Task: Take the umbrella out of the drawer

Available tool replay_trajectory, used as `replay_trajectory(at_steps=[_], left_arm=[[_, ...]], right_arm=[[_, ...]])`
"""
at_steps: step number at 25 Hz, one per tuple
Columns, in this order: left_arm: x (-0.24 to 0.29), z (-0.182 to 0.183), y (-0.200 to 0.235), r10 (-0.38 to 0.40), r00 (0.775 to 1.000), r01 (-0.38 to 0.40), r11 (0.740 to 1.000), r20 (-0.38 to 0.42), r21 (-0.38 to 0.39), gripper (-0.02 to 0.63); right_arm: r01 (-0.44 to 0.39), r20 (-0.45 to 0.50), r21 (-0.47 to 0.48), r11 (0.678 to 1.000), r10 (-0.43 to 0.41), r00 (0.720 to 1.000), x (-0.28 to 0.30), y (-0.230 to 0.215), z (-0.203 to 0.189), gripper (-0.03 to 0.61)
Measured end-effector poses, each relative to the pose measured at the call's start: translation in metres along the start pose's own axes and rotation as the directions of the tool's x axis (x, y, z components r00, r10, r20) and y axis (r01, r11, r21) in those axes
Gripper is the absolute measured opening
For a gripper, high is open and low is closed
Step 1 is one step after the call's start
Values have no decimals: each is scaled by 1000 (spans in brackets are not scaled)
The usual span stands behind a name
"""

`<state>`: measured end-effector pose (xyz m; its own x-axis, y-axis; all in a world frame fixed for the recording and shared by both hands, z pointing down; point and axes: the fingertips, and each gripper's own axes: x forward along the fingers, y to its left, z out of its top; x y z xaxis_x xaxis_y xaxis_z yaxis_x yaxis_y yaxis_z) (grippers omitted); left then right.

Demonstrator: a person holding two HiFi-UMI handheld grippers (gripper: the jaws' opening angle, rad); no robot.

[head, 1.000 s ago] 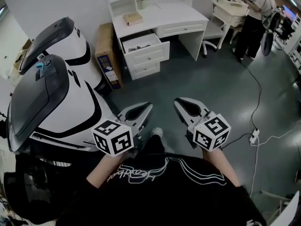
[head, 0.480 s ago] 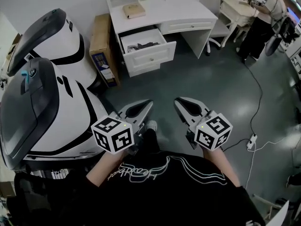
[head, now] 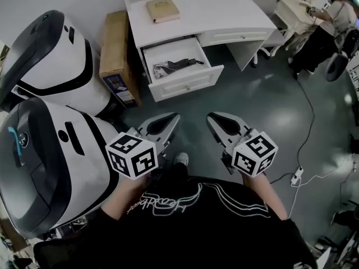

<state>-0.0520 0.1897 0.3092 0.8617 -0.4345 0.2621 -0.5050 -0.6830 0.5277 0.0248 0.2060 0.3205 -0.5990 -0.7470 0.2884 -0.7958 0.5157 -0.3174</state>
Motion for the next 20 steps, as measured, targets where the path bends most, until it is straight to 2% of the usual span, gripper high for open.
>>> replay_trajectory(at_steps=[7,20], left_arm=[[35,46,80,17,1000,-16,1000,16,-16,20],[87,59,150,94,995,-95,994,-20,-58,20]], right_arm=[[-1,-5,7,1000,1,1000,76,-52,31,52],[-53,-68,28,998,55,996,143,-120,29,54]])
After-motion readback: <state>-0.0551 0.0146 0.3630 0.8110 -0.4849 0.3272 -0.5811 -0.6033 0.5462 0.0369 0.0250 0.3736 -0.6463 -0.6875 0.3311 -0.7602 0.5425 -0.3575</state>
